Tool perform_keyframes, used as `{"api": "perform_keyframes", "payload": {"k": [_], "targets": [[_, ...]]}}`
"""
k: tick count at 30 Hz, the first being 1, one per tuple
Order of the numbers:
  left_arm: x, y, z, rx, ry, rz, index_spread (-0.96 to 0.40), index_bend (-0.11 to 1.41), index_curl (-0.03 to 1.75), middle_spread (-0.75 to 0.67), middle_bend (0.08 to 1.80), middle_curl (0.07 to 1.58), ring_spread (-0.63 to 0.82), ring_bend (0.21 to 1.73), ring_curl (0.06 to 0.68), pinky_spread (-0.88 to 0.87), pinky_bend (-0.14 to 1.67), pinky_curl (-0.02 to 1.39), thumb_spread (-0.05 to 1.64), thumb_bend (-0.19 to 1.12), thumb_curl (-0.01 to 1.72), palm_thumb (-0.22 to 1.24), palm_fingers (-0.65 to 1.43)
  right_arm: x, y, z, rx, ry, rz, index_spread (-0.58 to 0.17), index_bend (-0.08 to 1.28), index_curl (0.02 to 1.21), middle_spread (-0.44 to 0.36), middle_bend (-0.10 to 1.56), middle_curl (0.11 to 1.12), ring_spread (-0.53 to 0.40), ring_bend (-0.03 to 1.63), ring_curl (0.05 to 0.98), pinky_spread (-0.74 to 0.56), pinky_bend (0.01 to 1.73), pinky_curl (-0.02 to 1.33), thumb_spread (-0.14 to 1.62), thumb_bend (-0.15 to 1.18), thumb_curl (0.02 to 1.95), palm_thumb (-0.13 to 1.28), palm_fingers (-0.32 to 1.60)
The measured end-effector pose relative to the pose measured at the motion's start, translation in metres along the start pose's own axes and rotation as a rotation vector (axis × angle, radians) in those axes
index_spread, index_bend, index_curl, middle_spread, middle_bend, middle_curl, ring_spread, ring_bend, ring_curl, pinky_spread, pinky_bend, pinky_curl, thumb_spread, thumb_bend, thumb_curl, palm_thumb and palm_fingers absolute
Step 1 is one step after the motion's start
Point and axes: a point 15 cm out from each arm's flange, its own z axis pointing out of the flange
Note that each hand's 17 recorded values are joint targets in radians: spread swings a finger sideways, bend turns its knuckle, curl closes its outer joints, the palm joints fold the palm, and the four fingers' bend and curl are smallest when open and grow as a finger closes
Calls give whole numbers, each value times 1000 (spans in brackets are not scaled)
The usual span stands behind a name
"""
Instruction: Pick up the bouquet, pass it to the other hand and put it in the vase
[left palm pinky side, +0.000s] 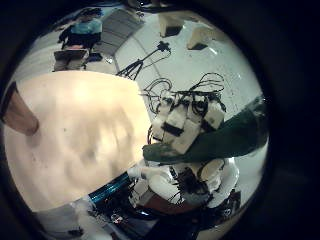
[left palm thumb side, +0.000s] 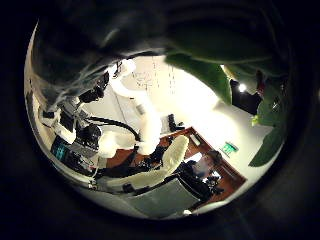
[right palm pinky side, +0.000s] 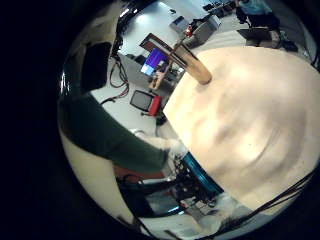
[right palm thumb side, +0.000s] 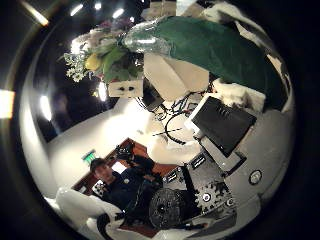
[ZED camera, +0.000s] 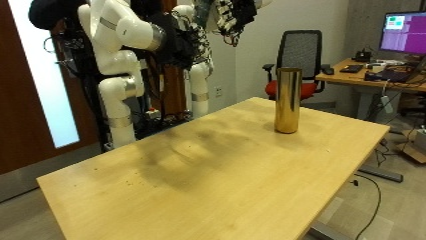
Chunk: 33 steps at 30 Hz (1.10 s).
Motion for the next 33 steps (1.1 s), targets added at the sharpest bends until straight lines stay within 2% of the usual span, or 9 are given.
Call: {"api": "perform_keyframes", "payload": {"k": [8,10,13,16,21,25,26,29,33], "targets": [[2,-2,3,-6,21,-12,195,169,330,-172,771,501,189,713,116,247,230,268,760,-32,341,245,471,2,-2,0,5,4,2,-297,985,1079,-126,1364,755,-176,1449,628,-265,1081,1049,285,-18,976,1192,1134],[1,-3,3,-10,27,-21,152,159,328,-267,846,550,32,793,129,94,319,282,782,-31,341,284,557,5,-3,-1,10,13,2,-297,985,1079,-126,1364,755,-176,1449,628,-265,1081,1050,286,-18,974,1192,1134],[0,-3,6,-26,42,-37,127,149,322,-313,873,575,-68,841,142,-13,415,300,796,-29,341,309,599,6,-4,1,10,16,2,-297,985,1079,-126,1364,755,-176,1449,628,-266,1079,1052,287,-18,973,1192,1134],[2,-5,8,-36,69,-51,80,138,310,-373,896,612,-225,919,169,-272,636,343,820,-23,343,364,701,10,-5,2,9,18,6,-297,985,1079,-126,1364,755,-176,1448,629,-267,1078,1053,287,-18,972,1192,1134],[13,-9,8,-31,142,-64,-35,133,285,-460,960,699,-456,1090,261,-634,946,413,851,-12,348,477,860,16,-7,5,8,36,12,-297,985,1079,-126,1363,755,-176,1448,629,-268,1077,1056,288,-18,970,1192,1134],[19,-15,5,-1,193,-62,-122,140,256,-498,934,743,-493,1240,342,-705,1096,457,863,4,369,630,1021,26,-15,1,46,66,22,-298,986,1079,-126,1363,755,-177,1446,629,-267,1080,1057,315,-20,971,1185,1136],[21,-16,3,12,214,-60,-177,182,256,-515,925,773,-485,1321,390,-689,1178,493,859,57,395,779,1163,30,-16,0,57,73,28,-298,991,1081,-126,1359,754,-178,1441,629,-267,1090,1057,351,-31,966,1159,1140],[24,-24,-6,71,256,-55,-275,284,295,-530,934,826,-464,1363,434,-650,1228,524,827,68,432,915,1174,38,-13,2,72,68,62,-297,971,1075,-132,1323,751,-187,1425,623,-277,1121,1036,574,-23,925,1079,1119],[23,-24,-11,86,238,-48,-447,514,426,-550,981,910,-433,1414,486,-599,1206,543,533,51,569,1099,1106,51,-10,1,107,67,114,-302,895,1036,-143,1260,733,-203,1377,604,-300,1119,979,733,-41,830,978,1104]]}}
